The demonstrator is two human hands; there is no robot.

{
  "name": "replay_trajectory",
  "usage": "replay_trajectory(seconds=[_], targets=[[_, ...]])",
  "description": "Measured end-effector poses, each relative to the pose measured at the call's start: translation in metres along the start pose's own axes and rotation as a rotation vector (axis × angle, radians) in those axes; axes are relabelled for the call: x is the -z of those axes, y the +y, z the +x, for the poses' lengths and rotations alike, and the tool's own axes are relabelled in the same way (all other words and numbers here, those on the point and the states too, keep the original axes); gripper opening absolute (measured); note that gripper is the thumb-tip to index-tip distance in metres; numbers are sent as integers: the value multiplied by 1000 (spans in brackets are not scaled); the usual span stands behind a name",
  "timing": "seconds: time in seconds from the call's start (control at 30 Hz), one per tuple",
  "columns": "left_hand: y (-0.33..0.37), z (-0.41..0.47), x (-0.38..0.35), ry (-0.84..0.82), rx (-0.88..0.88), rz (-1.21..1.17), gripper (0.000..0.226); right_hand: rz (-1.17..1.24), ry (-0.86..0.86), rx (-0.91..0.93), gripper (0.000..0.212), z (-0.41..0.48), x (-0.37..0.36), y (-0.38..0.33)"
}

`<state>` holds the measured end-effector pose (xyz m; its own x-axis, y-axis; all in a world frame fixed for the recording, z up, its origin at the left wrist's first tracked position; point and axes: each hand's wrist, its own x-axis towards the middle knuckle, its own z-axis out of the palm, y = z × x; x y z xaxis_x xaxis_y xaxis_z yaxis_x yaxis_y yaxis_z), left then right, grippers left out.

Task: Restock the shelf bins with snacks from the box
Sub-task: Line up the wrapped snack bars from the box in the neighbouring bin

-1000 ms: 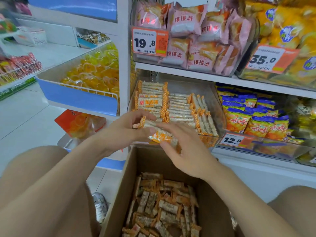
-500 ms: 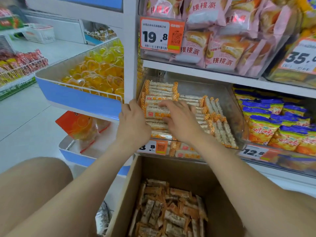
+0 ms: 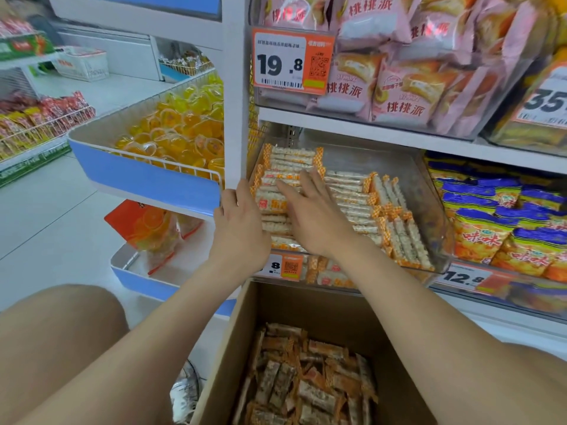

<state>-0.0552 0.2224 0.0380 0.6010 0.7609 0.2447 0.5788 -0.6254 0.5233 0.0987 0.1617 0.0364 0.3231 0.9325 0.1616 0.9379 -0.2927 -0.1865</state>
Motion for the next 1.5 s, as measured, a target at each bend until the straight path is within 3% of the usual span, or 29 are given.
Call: replay_trajectory(seconds=[0.13, 0.23, 0.33, 0.43, 0.7, 0.97, 1.17, 1.27, 1.5], targets=[[-9, -2, 0, 29, -53, 1, 85, 93, 137, 9, 55, -16, 23, -2], [-6, -20, 4, 169, -110, 129, 72, 115, 219, 25, 37, -44, 49, -4], [2, -41, 9, 245, -245, 130, 52, 35, 87, -7, 35, -78, 59, 11], [-1, -55, 4, 139, -351, 142, 39, -20, -134, -18, 47, -105, 56, 33], [-2, -65, -3, 10, -366, 375, 55, 10, -89, 24, 58, -138, 40, 46], [4, -63, -12, 119, -376, 378, 20, -31, -65, -14, 54, -140, 25, 56], [1, -58, -15, 174, -335, 456, 23, 10, -21, -49, 63, -134, 30, 29], [0, -55, -10, 173, -321, 485, 19, 128, -35, -57, 55, -118, 31, 11], [-4, -56, -5, 166, -320, 455, 18, 160, -71, -33, 43, -80, 25, -6]])
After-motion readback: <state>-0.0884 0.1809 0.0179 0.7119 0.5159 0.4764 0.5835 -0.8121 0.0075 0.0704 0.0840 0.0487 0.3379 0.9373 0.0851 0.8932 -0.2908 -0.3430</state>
